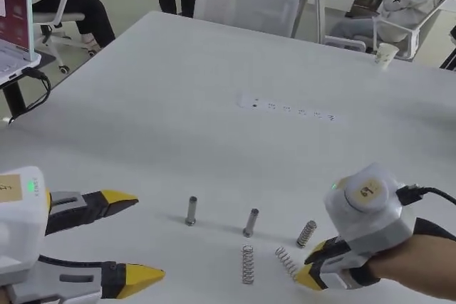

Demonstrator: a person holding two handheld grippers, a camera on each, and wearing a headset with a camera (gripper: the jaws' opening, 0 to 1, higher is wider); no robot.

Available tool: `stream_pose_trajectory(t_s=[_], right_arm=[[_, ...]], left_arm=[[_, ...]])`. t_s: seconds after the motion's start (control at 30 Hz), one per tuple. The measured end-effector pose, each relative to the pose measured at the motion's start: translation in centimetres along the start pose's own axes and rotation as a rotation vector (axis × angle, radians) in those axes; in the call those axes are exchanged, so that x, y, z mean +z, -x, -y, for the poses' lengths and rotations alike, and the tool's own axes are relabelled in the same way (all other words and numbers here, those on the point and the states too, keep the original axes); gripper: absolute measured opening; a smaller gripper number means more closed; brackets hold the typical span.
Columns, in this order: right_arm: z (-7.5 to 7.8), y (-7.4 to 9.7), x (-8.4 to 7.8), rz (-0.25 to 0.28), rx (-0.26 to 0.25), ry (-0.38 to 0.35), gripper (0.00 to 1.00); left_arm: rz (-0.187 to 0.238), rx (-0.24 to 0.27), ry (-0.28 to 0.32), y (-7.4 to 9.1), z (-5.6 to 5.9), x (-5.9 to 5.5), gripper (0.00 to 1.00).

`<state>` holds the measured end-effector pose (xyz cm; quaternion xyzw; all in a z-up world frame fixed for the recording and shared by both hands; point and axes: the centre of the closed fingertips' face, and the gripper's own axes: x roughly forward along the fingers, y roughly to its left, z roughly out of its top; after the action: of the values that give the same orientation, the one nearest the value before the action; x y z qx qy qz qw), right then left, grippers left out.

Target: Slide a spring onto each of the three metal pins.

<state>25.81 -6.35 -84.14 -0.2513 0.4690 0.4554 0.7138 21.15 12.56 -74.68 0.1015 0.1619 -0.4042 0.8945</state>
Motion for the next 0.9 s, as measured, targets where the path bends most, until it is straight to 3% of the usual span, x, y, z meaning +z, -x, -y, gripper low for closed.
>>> stream_pose_trajectory(t_s=[0.27,0.9], right_arm=[[0.3,-1.1,-0.6,-0.032,-0.031,0.001,0.16],[0.6,-1.9,-0.7,-0.046,-0.061,0.032,0.11]], left_arm=[[-0.003,-0.002,0.002,0.0,0.1,-0.2,0.55],[0.002,-0.009,0.014,-0.1,0.3,-0.3,0.54]])
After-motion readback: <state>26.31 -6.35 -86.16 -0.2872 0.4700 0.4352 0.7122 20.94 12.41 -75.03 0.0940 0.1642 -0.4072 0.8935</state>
